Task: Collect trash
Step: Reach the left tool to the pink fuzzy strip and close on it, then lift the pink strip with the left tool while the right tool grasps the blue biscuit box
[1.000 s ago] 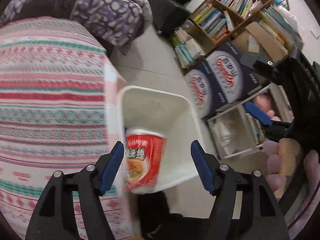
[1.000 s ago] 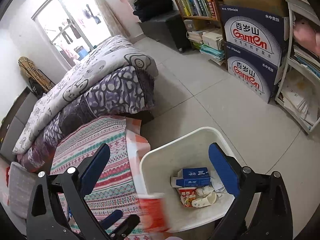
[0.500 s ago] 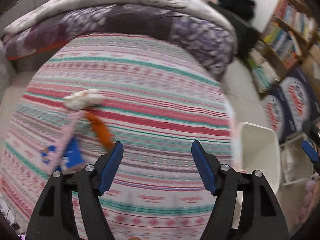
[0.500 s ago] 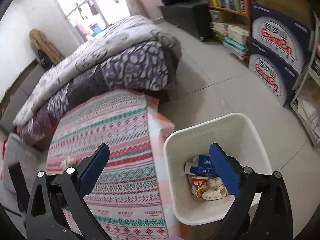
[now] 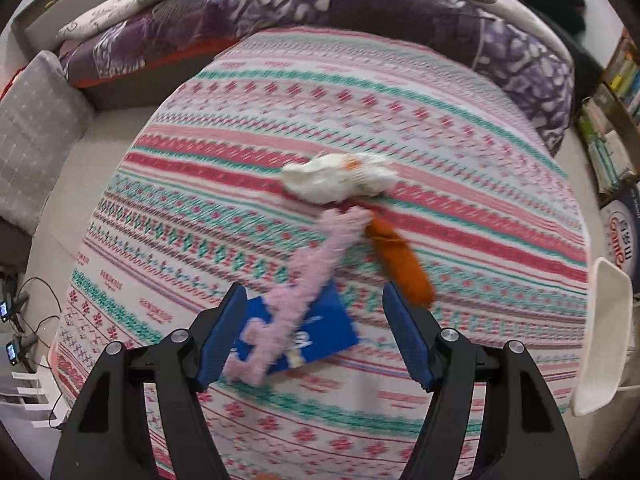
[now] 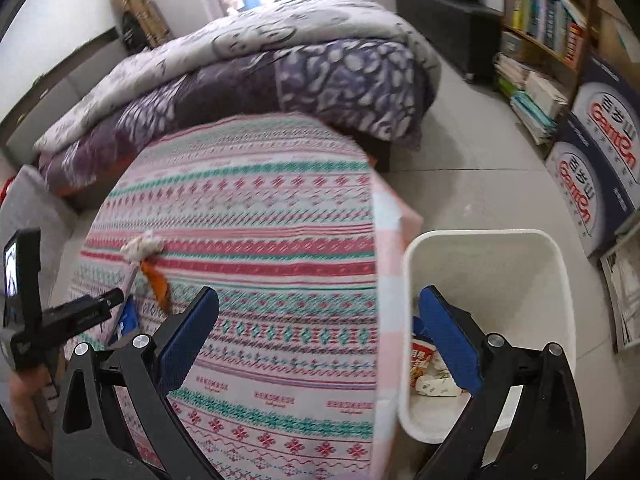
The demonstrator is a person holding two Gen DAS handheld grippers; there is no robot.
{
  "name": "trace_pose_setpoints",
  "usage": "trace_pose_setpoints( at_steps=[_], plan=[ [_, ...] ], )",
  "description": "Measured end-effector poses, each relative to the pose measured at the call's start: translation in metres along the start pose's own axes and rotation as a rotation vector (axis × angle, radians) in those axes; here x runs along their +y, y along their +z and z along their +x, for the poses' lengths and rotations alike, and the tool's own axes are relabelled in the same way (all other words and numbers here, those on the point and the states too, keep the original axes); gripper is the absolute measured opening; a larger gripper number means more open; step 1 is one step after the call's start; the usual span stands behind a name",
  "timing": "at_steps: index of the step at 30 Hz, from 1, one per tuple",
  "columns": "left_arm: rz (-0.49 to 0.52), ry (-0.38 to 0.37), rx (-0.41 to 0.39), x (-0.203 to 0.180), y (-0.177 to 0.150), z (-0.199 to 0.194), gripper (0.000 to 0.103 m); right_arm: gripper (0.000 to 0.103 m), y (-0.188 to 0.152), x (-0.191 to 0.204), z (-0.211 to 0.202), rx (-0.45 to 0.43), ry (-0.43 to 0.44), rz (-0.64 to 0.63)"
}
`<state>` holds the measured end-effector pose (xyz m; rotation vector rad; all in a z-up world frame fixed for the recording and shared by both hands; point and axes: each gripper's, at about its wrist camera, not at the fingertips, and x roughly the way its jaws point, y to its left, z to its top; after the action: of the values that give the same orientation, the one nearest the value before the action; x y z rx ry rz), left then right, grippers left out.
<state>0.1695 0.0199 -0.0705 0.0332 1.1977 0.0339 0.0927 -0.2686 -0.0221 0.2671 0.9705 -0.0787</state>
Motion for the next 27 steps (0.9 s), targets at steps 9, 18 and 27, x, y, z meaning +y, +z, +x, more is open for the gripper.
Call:
trace_pose_setpoints(
  at_steps=[9,18,27],
  plan=[
    [-0.027,-0.019,0.050,0.028,-0.004,0.016,0.056,0.096,-0.006,0.027,0.017,0.043,0.014,-0.048],
    [0.000,-0.013,0.099,0.030,-0.011,0.036,0.043,0.096,-0.010,0.042,0.028,0.072,0.027,-0.066],
    [0.014,-0.027,0.036,0.044,-0.016,0.017,0.022,0.096,-0.017,0.068,0.040,0.100,0.054,-0.104]
  ],
)
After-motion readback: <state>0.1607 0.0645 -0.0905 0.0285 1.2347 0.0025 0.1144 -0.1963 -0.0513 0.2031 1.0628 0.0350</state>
